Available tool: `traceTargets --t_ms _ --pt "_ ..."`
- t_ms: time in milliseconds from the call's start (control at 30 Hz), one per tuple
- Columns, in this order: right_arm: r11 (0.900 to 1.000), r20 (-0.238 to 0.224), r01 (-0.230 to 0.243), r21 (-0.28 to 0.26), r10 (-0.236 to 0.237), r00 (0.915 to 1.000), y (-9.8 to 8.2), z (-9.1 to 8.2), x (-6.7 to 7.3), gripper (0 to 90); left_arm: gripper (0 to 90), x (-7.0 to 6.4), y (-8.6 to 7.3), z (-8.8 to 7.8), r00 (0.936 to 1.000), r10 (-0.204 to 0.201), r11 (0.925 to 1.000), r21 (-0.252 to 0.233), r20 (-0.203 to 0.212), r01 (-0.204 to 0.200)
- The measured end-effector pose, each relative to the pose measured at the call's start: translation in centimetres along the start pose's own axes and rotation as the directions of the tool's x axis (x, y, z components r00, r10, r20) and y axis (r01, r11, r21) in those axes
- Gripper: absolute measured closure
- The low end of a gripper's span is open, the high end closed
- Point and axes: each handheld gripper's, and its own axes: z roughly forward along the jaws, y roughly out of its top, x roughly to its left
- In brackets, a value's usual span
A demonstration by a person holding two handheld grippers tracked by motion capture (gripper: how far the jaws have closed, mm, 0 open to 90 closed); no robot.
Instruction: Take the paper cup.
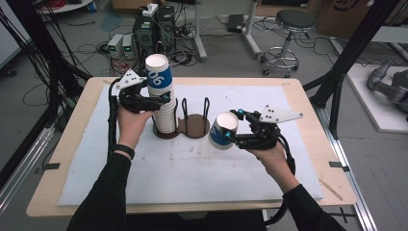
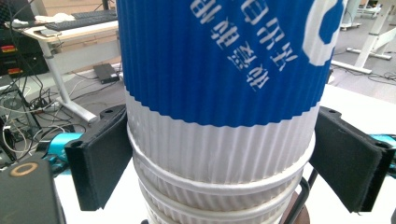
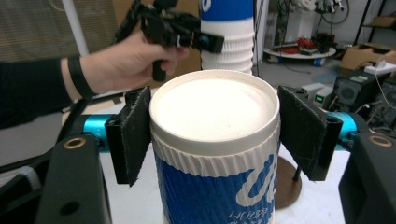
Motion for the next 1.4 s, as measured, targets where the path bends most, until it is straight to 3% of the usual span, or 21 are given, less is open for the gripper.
traceTargets --t_ms 167,400,633,767,1167,1267,1400 --pt "1.0 -0.008 -0.02 0.002 0.02 0.9998 -1.3 0.1 0.0 30.4 11.5 -0.1 0.0 0.0 1.0 0.004 1.0 0.002 -0.003 -0.004" --pt "1.0 0.001 -0.03 0.001 0.03 0.9995 -1.5 0.0 -0.2 30.4 8.8 -0.2 0.3 -0.2 1.0 0.001 0.9999 -0.014 -0.005 -0.001" --pt "0.999 0.001 -0.04 0.004 0.04 0.9992 -1.7 -0.1 -0.4 30.4 8.1 -0.8 0.6 -0.6 0.9973 0.059 0.9981 0.019 -0.043 -0.059" --pt "0.999 0.001 -0.041 0.001 0.041 0.9991 -1.7 -0.3 -0.4 30.4 8.2 -0.9 0.8 -1.0 0.9976 0.05 0.9987 0.015 -0.047 -0.05" --pt "0.999 0.006 -0.045 -0.007 0.045 0.999 -1.7 -0.6 -0.6 30.4 8.2 -1.7 0.1 -3.3 0.9941 0.058 0.9983 0.012 -0.092 -0.057" --pt "0.999 0.011 -0.046 -0.008 0.046 0.9989 -1.8 -0.7 -0.7 30.4 8.1 -2.2 -0.3 -4.1 0.9931 0.074 0.9972 0.015 -0.091 -0.073" --pt "0.999 0.013 -0.047 -0.008 0.047 0.9988 -1.8 -0.8 -0.8 30.4 8.2 -3.1 -1.2 -5.1 0.9962 0.063 0.998 -0.002 -0.06 -0.064"
